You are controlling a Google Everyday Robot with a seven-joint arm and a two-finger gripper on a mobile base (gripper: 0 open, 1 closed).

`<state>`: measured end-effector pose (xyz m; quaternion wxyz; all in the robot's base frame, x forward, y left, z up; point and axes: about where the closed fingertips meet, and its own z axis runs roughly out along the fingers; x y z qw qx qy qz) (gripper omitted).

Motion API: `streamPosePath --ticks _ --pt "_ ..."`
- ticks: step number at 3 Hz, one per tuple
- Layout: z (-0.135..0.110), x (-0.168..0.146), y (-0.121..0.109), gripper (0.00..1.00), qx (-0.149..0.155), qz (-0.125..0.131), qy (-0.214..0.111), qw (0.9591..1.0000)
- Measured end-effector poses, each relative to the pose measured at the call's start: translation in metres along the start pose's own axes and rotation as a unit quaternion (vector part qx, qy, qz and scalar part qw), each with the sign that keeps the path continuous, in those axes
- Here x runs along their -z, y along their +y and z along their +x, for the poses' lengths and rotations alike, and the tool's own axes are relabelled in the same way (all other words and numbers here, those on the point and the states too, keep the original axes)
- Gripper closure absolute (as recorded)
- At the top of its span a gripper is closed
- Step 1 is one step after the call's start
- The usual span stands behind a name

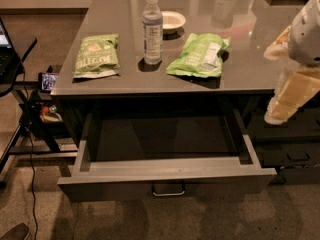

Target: Close top drawer

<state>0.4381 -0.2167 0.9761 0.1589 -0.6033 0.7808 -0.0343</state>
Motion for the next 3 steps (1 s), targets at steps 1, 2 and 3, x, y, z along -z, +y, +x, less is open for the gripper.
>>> streamPosePath --ticks 1,2,3 --pt "0.0000 0.0000 0.0000 0.42 0.000 0.000 0.000 1.0000" --pt "0.0000 0.0000 0.0000 0.66 0.000 0.000 0.000 1.0000" --pt "0.0000 0.0000 0.0000 0.89 0.000 0.000 0.000 1.0000"
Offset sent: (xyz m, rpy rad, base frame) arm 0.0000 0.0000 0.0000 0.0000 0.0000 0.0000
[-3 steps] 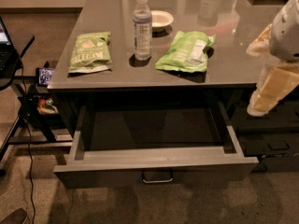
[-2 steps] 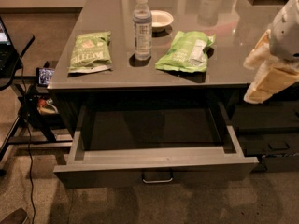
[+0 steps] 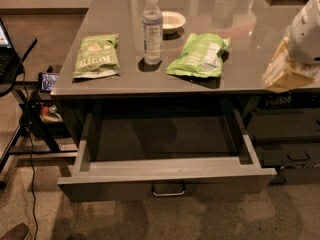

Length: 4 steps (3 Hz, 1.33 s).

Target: Close top drawer

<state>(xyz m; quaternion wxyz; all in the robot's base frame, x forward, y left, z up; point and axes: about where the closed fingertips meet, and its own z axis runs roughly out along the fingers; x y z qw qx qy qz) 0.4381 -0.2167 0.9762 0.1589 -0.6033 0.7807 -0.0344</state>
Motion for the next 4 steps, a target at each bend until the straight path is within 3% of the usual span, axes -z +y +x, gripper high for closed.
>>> streamPosePath --ticks 1,2,4 --pt "0.000 0.000 0.000 1.00 0.000 0.000 0.000 1.0000" --pt "0.022 -0.007 0.011 1.00 -0.021 -0.005 0.030 0.9993" --pt "0.070 -0.071 0.068 1.00 -0.064 -0.072 0.066 0.9932"
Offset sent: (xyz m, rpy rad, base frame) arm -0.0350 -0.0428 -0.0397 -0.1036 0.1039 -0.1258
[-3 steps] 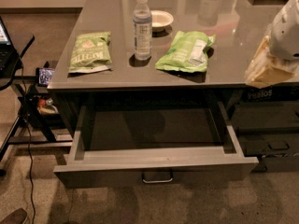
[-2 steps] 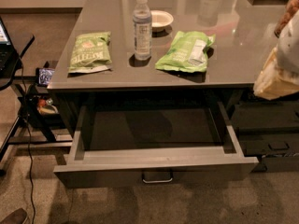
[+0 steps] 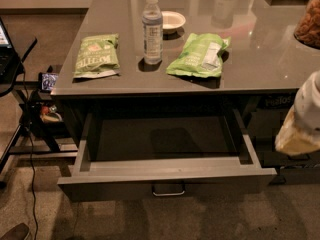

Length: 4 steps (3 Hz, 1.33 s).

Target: Close top drawer

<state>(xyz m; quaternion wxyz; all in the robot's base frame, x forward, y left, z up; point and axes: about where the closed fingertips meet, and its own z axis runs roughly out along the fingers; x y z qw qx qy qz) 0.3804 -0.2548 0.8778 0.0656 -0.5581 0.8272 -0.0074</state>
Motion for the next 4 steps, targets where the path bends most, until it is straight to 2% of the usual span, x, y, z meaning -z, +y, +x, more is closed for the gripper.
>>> streamPosePath --ticks 1,3,4 --pt "0.012 -0.039 0.011 1.00 -0.011 -0.040 0.004 0.9991" --pt "0.015 -0.055 0.018 1.00 -0.016 -0.058 -0.001 0.9982" --pt "0.014 -0.092 0.034 1.00 -0.027 -0.078 -0.001 0.9966"
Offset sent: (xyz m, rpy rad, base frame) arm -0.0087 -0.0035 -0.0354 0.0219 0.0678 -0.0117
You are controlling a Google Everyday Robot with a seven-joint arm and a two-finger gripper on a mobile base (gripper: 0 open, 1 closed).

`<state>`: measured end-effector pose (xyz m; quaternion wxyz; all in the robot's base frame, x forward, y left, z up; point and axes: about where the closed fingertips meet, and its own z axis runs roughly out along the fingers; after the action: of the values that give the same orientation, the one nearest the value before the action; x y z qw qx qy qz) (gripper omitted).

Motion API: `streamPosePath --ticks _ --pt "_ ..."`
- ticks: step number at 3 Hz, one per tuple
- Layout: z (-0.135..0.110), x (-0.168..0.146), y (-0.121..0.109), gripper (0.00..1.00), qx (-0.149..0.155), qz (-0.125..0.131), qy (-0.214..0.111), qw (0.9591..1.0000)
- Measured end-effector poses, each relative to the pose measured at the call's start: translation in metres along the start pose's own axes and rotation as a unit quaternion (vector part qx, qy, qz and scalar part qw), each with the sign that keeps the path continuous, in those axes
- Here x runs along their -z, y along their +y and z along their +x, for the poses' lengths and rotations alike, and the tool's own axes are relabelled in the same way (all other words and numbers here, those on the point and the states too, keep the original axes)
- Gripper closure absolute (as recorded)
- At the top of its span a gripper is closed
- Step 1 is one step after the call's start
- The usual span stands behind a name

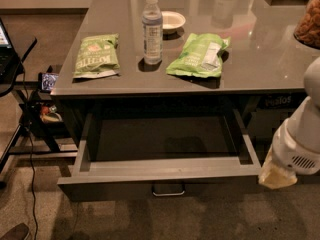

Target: Close top drawer

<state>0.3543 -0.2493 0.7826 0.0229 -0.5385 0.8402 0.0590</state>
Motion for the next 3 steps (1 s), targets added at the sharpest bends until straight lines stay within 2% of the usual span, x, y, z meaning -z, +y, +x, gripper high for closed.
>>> streamPosePath --ticks 1,2,3 --pt "-0.006 -0.035 0.001 1.00 -0.008 -0.015 0.002 0.9998" --pt "-0.021 -0.077 -0.010 1.00 -0.023 -0.028 0.011 0.9993" --pt "-0.021 -0.077 -0.010 1.00 -0.023 -0.028 0.011 0.9993"
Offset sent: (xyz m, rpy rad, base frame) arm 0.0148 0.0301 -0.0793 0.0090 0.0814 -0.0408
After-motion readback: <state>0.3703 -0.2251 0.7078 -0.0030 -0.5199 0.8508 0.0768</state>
